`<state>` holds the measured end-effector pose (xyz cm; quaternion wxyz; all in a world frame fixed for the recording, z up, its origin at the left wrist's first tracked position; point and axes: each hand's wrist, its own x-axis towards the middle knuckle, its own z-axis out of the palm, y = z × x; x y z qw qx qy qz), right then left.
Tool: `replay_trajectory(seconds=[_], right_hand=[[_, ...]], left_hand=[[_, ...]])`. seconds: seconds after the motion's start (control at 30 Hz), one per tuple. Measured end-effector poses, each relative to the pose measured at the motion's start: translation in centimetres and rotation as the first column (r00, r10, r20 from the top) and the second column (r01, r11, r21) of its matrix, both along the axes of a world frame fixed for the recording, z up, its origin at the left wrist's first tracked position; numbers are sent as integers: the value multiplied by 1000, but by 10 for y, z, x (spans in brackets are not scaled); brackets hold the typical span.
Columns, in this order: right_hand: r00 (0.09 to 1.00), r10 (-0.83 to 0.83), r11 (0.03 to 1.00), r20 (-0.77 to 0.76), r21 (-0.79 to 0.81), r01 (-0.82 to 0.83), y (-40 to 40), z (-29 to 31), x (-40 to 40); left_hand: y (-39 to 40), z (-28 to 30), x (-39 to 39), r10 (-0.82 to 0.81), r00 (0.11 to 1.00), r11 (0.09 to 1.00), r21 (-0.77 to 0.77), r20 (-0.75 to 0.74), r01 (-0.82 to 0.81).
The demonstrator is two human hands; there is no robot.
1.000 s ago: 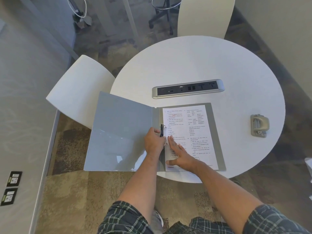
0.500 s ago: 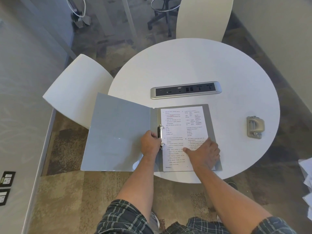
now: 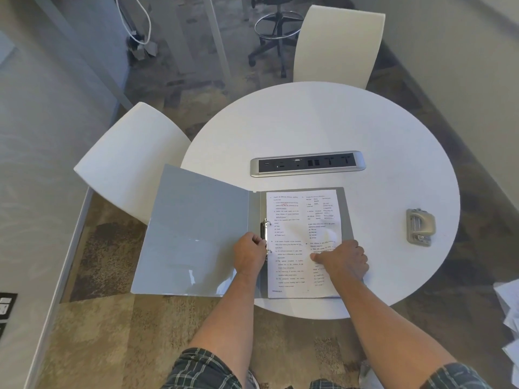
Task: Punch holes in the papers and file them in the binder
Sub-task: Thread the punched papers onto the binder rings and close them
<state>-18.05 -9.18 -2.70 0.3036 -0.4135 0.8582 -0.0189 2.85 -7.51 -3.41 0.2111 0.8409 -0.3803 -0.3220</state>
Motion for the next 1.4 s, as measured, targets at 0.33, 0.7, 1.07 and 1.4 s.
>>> replay_trajectory(seconds=[0.33,0.7,1.07,1.4], right_hand=[[995,12,998,100,-59,-7,4,6,-11],[519,168,985,838,-157,-64,-2,39,-11],[330,279,954,902,-221,-202,2,50,44],[257,377,917,890,-321,-236,10,57,51]], left_hand=[[0,0,3,-5,999,1000,12,-44,5],[-9,46,-7,-127,991,990,-71,-38,124],[-25,91,-4,-235,967,968,-116,-101,223],[-21,86,9,-115,927,988,-138,-358,69]])
